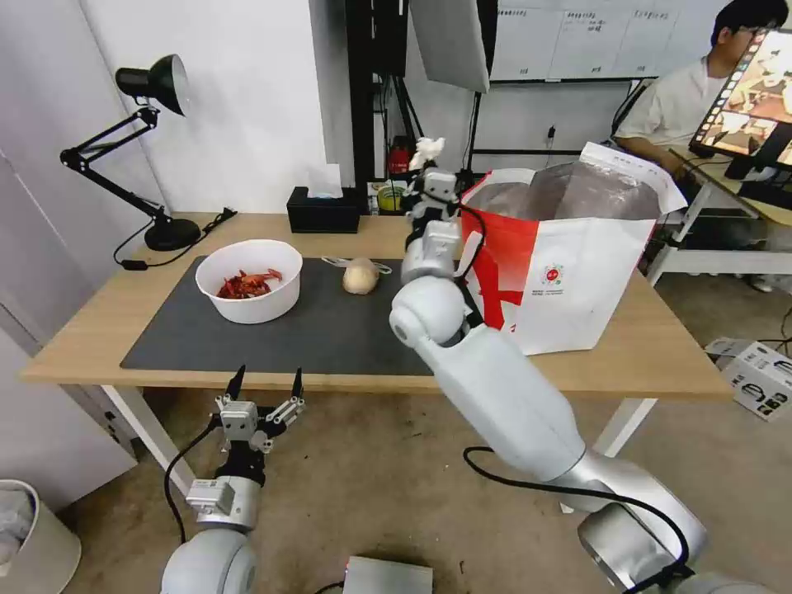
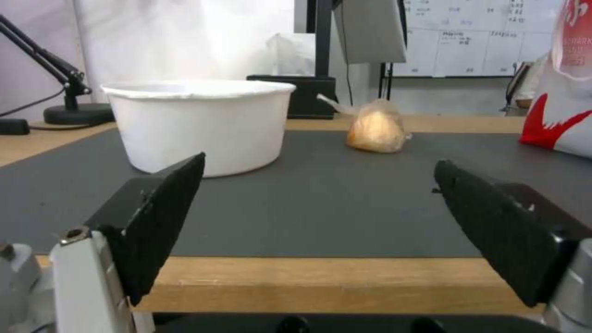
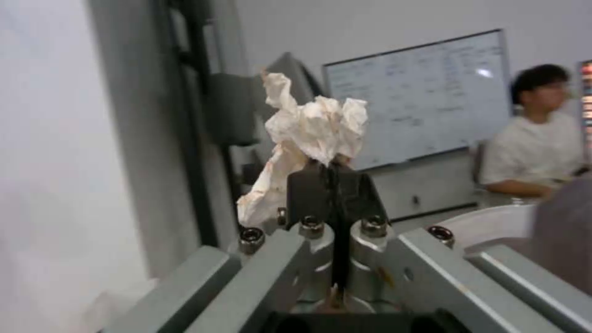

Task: Pick up the trash from the table and place it into the takeout bag.

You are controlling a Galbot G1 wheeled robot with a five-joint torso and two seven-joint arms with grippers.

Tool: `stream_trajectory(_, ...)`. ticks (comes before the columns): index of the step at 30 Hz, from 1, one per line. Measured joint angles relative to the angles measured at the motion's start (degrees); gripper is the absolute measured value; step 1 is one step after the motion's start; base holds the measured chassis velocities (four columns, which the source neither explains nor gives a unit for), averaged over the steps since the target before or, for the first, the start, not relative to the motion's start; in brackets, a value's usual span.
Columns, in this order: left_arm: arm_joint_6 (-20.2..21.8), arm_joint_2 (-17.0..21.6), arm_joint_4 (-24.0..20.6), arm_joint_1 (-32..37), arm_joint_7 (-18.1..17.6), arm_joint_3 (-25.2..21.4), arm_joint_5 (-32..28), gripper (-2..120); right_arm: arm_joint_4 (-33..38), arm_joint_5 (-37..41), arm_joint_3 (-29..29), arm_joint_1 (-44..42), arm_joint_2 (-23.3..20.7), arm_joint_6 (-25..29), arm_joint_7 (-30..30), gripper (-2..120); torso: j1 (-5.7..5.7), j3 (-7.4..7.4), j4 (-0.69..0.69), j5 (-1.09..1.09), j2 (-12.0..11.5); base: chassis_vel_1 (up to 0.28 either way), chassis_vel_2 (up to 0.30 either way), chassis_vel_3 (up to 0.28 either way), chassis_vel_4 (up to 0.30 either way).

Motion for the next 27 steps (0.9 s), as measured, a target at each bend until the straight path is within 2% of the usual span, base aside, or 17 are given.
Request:
stream_trajectory(8,0.0,-0.1,0.1,0.3,0.0,0.0,0.2,100,2.4,0.0,4.4,-0.3,-0.8,-6.3,5.0,0,0.0,0.0,0.0,0.0,0.0,0.0,0.0,0.0,0.0)
stream_trajectory(20,0.0,0.1,-0.3,0.7,0.0,-0.3,0.2,100,3.1,0.2,9.8,-0.8,-4.2,-9.8,7.2,0,0.0,0.0,0.0,0.01,0.0,0.0,0.0,0.0,0.0)
stream_trajectory(27,0.0,0.0,-0.3,0.4,0.0,0.2,0.5,100,5.1,4.4,12.1,-2.1,-5.2,-11.9,9.2,0,0.0,0.0,-0.01,0.0,0.0,0.0,0.0,0.0,0.0)
